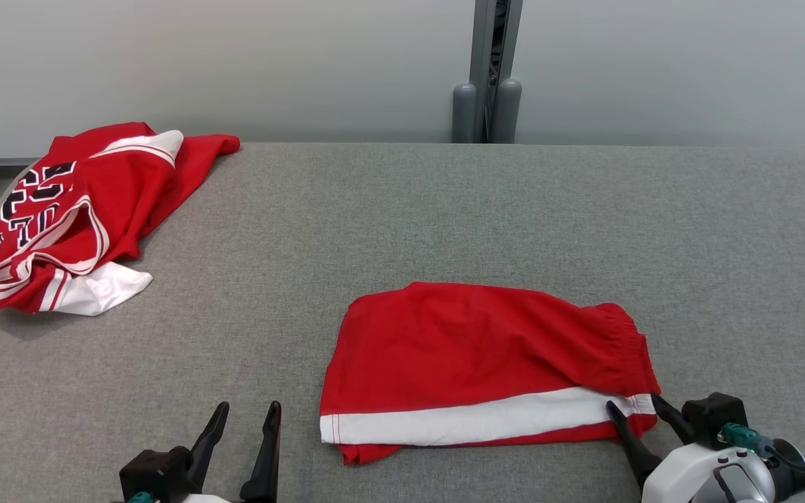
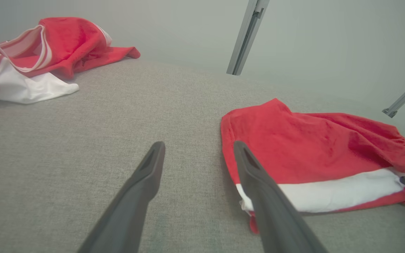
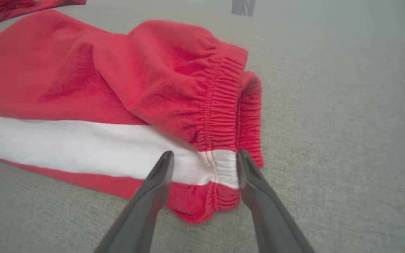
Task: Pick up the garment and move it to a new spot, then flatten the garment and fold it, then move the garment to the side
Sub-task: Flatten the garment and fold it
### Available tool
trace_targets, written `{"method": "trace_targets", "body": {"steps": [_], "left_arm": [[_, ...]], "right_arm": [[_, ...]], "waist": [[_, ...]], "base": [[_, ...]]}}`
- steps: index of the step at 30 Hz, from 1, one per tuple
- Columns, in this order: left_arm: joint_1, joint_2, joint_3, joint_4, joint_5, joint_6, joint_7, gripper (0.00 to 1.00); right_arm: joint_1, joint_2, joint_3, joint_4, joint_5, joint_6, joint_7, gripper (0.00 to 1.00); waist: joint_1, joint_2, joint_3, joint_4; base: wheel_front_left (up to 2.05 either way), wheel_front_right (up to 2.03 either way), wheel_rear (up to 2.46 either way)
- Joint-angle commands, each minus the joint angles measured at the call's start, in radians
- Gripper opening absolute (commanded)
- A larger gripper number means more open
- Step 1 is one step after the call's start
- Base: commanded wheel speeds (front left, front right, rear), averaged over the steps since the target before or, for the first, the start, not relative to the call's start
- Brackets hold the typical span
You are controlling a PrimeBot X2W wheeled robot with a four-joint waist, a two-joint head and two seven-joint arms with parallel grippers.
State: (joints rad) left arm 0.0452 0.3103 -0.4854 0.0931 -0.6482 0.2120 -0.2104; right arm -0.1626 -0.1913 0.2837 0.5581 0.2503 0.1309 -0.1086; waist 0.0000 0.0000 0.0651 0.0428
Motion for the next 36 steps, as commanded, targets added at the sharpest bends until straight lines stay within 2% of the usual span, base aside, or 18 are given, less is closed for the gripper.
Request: {"method": "trace_targets", "body": {"steps": [1, 2, 3, 6, 10, 11, 12, 17, 24, 31, 36], "left_arm": [[-0.018, 0.005, 0.001, 0.003, 0.006, -0.005, -0.002, 1.00], [-0.017, 0.005, 0.001, 0.004, 0.005, -0.004, -0.003, 1.00], [-0.016, 0.006, 0.001, 0.005, 0.005, -0.004, -0.003, 1.00], [-0.012, 0.008, 0.000, 0.006, 0.003, -0.003, -0.004, 1.00], [-0.004, 0.011, -0.005, 0.005, 0.000, -0.005, 0.003, 1.00], [-0.005, 0.012, -0.009, 0.005, -0.001, -0.008, 0.005, 1.00], [-0.007, 0.012, -0.013, 0.005, -0.002, -0.012, 0.010, 1.00], [-0.025, 0.011, -0.048, 0.007, 0.000, -0.036, 0.045, 1.00], [-0.057, -0.022, -0.105, 0.045, -0.053, -0.097, 0.140, 1.00], [-0.085, -0.041, -0.112, 0.103, -0.098, -0.112, 0.207, 1.00], [-0.112, -0.050, -0.117, 0.149, -0.097, -0.118, 0.210, 1.00]], "right_arm": [[-0.012, -0.010, 0.007, 0.011, 0.012, 0.000, -0.014, 0.76], [-0.015, -0.010, 0.014, 0.017, 0.016, 0.000, -0.021, 0.66], [-0.016, -0.011, 0.020, 0.021, 0.018, 0.000, -0.028, 0.49], [-0.011, -0.010, 0.031, 0.024, 0.024, 0.000, -0.045, 0.42], [-0.013, -0.009, 0.053, 0.036, 0.034, 0.000, -0.050, 0.22], [-0.016, -0.009, 0.058, 0.040, 0.038, 0.000, -0.052, 0.17], [-0.021, -0.010, 0.063, 0.043, 0.042, 0.000, -0.054, 0.00], [-0.034, -0.021, 0.075, 0.038, 0.063, 0.000, -0.065, 0.00], [-0.023, -0.046, 0.062, 0.011, 0.084, 0.000, -0.068, 0.00], [-0.032, -0.044, 0.069, 0.002, 0.085, 0.000, -0.060, 0.00], [-0.037, -0.040, 0.072, 0.004, 0.087, 0.000, -0.062, 0.00]], "waist": [[0.0000, 0.0000, 0.000, 0.002], [0.0000, 0.0000, 0.000, 0.002], [0.0000, 0.0000, 0.000, 0.002], [0.0000, 0.0000, -0.003, 0.000], [0.0000, 0.0000, -0.008, -0.007], [0.0000, 0.0000, -0.008, -0.008], [0.0000, 0.0000, -0.009, -0.008], [0.0000, 0.0000, -0.013, -0.009], [0.0000, 0.0000, -0.017, -0.017], [0.0000, 0.0000, -0.012, -0.036], [0.0000, 0.0000, -0.007, -0.039]], "base": [[0.00, 0.00, 0.00], [0.00, 0.00, 0.00], [0.00, 0.00, 0.00], [0.00, 0.00, 0.00], [0.00, 0.00, 0.00], [0.00, 0.00, 0.00], [0.00, 0.00, 0.00], [0.00, 0.00, 0.00], [0.00, 0.00, 0.00], [0.00, 0.00, 0.00], [0.00, 0.00, 0.00]]}}
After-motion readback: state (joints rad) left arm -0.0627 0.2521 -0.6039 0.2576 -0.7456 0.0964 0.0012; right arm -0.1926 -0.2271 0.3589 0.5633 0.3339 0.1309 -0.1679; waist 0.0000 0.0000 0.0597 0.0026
